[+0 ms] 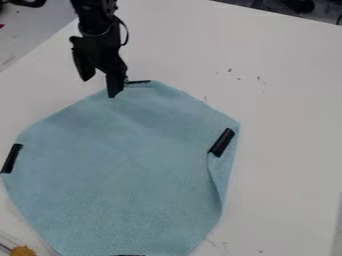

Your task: Fold cloth from the top left to the bottom right

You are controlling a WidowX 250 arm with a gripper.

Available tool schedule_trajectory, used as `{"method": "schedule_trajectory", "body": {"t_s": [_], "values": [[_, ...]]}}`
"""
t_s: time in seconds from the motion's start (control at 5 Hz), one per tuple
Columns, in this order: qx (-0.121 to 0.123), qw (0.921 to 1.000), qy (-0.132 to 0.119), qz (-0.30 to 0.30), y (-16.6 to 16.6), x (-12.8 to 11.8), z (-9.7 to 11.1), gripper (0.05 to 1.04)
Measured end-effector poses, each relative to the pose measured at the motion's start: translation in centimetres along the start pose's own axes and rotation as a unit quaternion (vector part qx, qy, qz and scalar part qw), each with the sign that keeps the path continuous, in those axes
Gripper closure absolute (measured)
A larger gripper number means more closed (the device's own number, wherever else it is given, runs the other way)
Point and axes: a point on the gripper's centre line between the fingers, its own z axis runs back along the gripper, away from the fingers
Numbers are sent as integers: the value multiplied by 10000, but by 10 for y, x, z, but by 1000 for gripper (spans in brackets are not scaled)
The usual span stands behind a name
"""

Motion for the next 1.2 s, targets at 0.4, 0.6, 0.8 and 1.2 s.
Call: {"method": "schedule_trajectory", "body": {"t_s": [0.4, 0.6, 0.8, 1.2], "values": [[-46, 9992, -128, -377, -1, 36, -14, 84], [-190, 9984, -295, -438, -3, 50, -26, 84], [-345, 9975, -333, -520, -5, 61, -39, 84], [-419, 9973, -344, -491, -8, 62, -42, 405]]}}
